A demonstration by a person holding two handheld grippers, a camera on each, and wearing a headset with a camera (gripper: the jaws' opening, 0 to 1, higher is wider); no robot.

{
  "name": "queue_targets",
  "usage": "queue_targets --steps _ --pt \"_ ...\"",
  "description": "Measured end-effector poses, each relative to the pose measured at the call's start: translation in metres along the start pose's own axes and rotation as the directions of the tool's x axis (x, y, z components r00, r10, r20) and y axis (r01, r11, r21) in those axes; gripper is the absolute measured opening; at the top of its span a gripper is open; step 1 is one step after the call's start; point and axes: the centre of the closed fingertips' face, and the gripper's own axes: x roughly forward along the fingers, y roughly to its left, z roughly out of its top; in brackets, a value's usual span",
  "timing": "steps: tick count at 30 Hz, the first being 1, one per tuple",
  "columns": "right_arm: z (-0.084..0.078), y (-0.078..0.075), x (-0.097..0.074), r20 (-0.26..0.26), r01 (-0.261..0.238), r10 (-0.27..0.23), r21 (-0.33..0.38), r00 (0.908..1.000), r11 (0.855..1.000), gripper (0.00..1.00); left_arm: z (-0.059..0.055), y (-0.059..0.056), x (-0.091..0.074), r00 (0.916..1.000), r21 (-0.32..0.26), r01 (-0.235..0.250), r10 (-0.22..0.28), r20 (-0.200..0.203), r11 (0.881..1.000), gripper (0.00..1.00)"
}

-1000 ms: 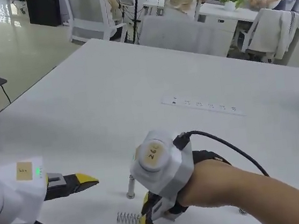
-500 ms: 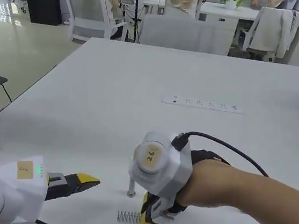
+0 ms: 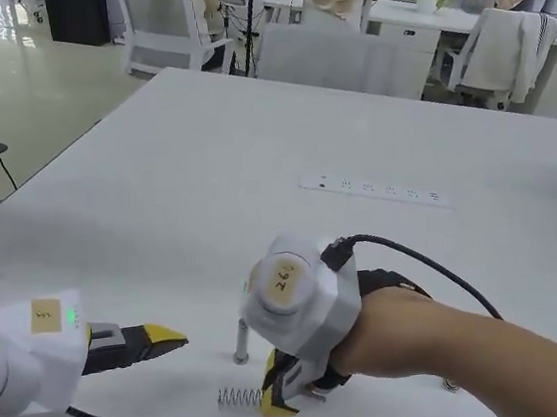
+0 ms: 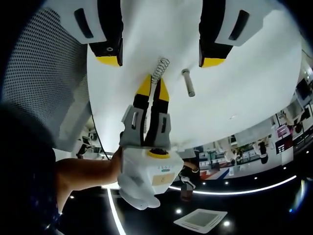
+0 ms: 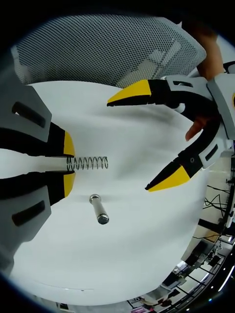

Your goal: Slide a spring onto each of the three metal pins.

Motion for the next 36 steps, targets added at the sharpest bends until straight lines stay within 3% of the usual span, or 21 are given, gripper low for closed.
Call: queue_targets --steps 17,36 --pt "0.003 0.011 -0.018 0.027 -0.03 0.029 0.001 0.9992 1.0 0.08 0.007 -0.001 0.004 0.9996 -0.002 0.012 -0.012 0.027 1.0 0.37" --pt "0.012 0.019 -0.034 0.042 -0.027 0.029 -0.045 0.9987 0.999 0.08 0.012 -0.008 0.01 0.9976 0.015 0.051 -0.051 0.047 0.999 0.15"
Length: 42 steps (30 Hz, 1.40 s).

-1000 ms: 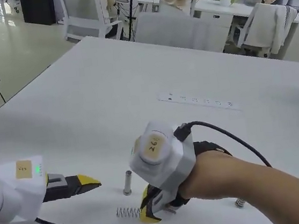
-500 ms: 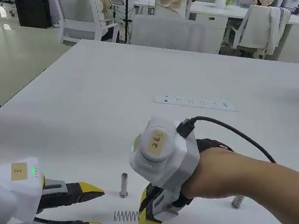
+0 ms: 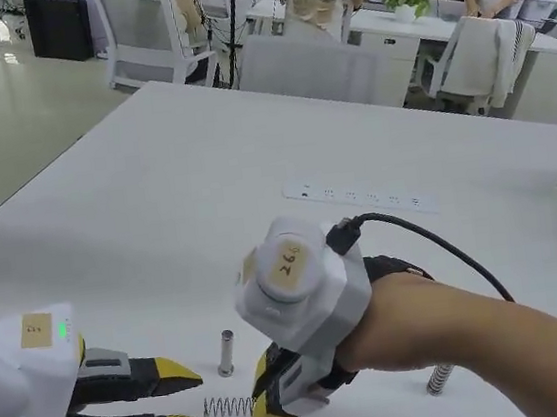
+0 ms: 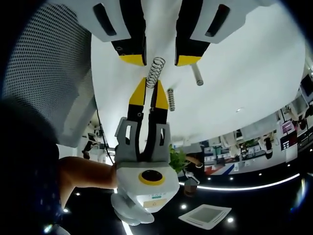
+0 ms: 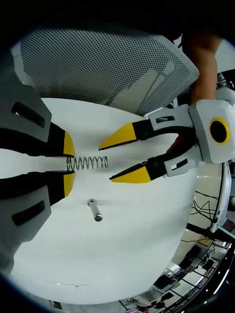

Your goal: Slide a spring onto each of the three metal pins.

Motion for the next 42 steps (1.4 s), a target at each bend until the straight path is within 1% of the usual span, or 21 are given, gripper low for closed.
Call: queue_targets --steps 7,12,15,22,28,33,42 --pt "0.004 0.001 -0.002 0.009 -0.003 0.003 -0.03 1.0 1.0 0.08 0.002 -0.004 0.001 0.9999 0.005 0.016 -0.016 0.006 1.0 0.08" --pt "0.004 0.002 -0.003 0.012 -0.006 0.006 -0.048 0.9999 0.999 0.08 0.003 -0.006 0.001 0.9996 0.005 0.026 -0.026 0.008 1.0 0.06" --pt "0.004 0.003 -0.004 0.013 -0.009 0.01 -0.072 0.9999 0.997 0.08 0.005 -0.009 0.001 0.9992 0.003 0.038 -0.038 0.015 0.999 0.05" --pt "0.004 0.003 -0.005 0.013 -0.012 0.013 -0.101 0.9998 0.995 0.08 0.006 -0.011 0.002 0.9987 0.0 0.047 -0.047 0.018 0.999 0.03" --pt "0.005 0.003 -0.006 0.016 -0.007 0.009 -0.112 0.9998 0.994 0.08 0.005 -0.012 0.001 0.9984 -0.009 0.053 -0.053 0.018 0.999 0.02" --pt "0.006 0.002 -0.007 0.02 -0.007 0.009 -0.106 0.9998 0.994 0.08 0.006 -0.012 0.001 0.9979 -0.025 0.061 -0.06 0.025 0.998 0.02" --pt "0.002 0.004 -0.005 0.012 -0.024 0.026 -0.085 0.9996 0.996 0.09 0.006 -0.015 0.002 0.9965 -0.035 0.081 -0.08 0.025 0.996 0.02"
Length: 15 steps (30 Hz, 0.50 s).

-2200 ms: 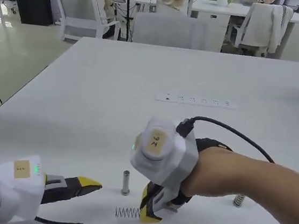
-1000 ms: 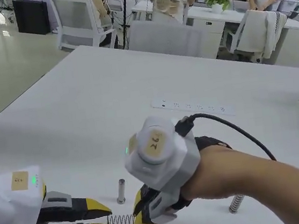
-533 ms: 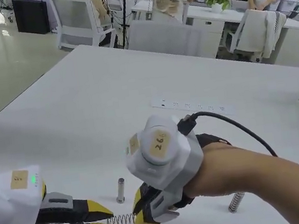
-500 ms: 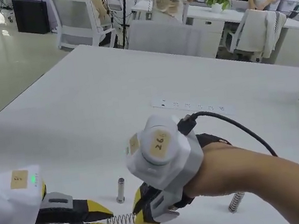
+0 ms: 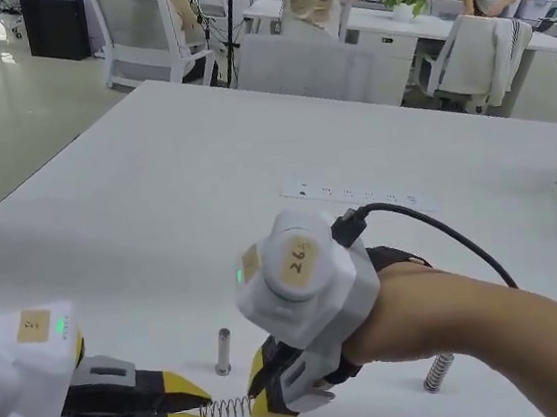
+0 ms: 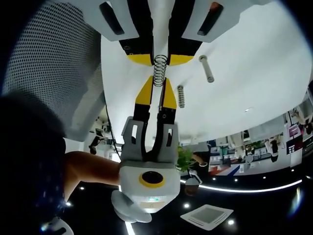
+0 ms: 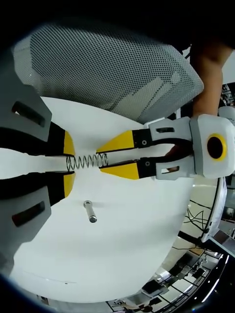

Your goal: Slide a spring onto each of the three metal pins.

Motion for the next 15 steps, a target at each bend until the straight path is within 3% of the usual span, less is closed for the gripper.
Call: queue_targets --steps 15 --pt "-0.0008 0.0019 0.005 0.004 -0.013 0.013 0.017 0.9999 1.0 0.09 0.0036 -0.0009 -0.0028 0.9999 -0.01 0.007 -0.007 0.011 1.0 0.01"
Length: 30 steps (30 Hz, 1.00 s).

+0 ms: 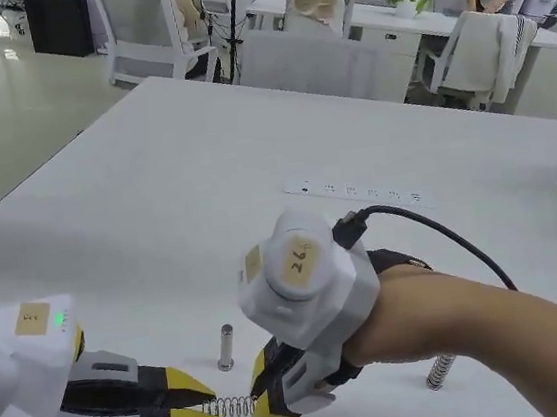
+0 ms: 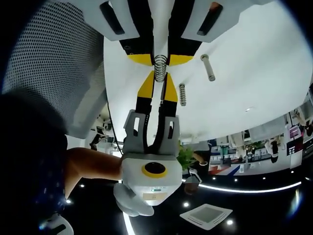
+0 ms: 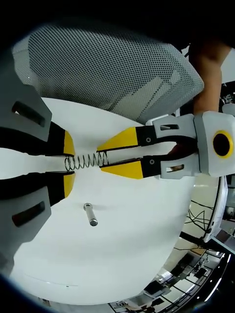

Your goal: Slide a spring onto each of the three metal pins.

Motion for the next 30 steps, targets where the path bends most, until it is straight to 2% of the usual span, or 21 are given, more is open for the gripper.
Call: queue_targets --steps 18,30 --pt "-0.006 0.0 0.004 0.0 -0.01 0.01 0.03 0.9999 0.999 0.13 0.017 -0.002 0.0 0.9993 0.014 0.008 -0.008 0.036 1.0 0.01" --pt "-0.006 0.0 0.003 0.009 -0.011 0.011 0.033 0.9999 0.999 0.09 0.021 -0.003 0.0 0.9987 0.011 0.01 -0.011 0.049 1.0 0.01"
